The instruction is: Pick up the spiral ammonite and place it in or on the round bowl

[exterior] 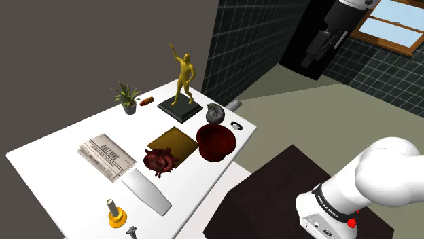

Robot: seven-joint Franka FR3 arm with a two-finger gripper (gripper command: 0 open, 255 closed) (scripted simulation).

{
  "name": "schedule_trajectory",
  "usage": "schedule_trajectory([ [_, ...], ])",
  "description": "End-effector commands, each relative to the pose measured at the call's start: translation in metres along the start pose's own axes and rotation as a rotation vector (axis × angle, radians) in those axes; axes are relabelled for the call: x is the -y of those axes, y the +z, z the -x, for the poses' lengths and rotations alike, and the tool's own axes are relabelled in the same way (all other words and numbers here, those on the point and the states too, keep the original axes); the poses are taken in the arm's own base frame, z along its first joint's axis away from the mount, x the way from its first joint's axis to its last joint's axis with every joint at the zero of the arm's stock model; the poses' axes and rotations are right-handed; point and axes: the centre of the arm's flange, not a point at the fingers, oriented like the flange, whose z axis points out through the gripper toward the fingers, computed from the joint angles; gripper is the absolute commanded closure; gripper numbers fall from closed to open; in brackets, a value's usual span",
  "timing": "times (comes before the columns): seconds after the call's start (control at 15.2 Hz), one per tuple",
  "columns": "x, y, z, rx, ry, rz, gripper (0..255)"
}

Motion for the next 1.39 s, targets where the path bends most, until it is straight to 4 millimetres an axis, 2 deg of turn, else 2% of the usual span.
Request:
schedule_trajectory([
  [0.0,0.0,0.0,0.0,0.0,0.0,0.0,0],
  [0.66,0.042,0.107,-0.066,-0.037,-0.014,0.09,0],
  [1.32,0.076,0.216,-0.136,-0.074,-0.028,0.18,0],
])
